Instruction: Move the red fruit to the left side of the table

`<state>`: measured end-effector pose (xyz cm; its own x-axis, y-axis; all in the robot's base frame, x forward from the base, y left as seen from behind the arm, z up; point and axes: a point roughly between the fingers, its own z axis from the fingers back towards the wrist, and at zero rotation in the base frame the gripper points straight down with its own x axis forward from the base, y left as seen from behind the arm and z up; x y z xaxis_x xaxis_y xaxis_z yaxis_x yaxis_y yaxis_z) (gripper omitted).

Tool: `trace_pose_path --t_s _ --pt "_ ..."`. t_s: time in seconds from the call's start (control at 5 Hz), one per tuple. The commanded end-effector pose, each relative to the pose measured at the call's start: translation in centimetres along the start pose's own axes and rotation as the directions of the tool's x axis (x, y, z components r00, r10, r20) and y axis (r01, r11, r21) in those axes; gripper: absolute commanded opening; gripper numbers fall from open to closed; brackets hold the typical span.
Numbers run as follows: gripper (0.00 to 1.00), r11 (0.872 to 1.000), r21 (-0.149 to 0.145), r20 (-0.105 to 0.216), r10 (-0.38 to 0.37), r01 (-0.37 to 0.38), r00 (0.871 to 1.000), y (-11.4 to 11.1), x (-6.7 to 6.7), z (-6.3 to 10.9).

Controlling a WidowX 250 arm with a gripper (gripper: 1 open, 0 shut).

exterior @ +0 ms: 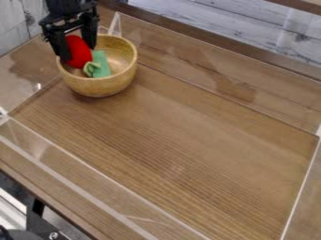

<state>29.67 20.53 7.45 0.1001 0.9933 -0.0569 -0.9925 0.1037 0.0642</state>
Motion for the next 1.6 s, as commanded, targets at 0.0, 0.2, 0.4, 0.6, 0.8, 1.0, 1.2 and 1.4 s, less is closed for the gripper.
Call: trace_pose_path --t_s 0.0,0.2,0.4,0.6,0.8,1.0,1.2,1.4 --pt "1.00 0.998 -0.069 0.048 -0.004 0.007 0.999 -0.3 0.3 3.8" --pt "1.00 0.997 -0.071 0.040 -0.006 0.009 0.999 -0.2 0.1 4.5" --pt "1.00 0.998 -0.069 0.034 -0.007 0.009 0.999 -0.2 0.0 4.9" --pt "1.00 0.998 -0.068 0.030 -0.007 0.009 1.000 -0.1 -0.2 5.3" --pt "1.00 0.998 -0.064 0.029 -0.005 0.007 1.000 -0.1 -0.3 5.4" --pt "1.00 0.998 -0.061 0.027 -0.004 0.005 1.000 -0.1 -0.4 5.6" --pt "1.00 0.998 -0.057 0.030 -0.003 0.005 1.000 -0.1 -0.5 5.4" --pt "0.00 0.999 -0.054 0.032 -0.001 0.003 0.999 -0.2 -0.6 5.2"
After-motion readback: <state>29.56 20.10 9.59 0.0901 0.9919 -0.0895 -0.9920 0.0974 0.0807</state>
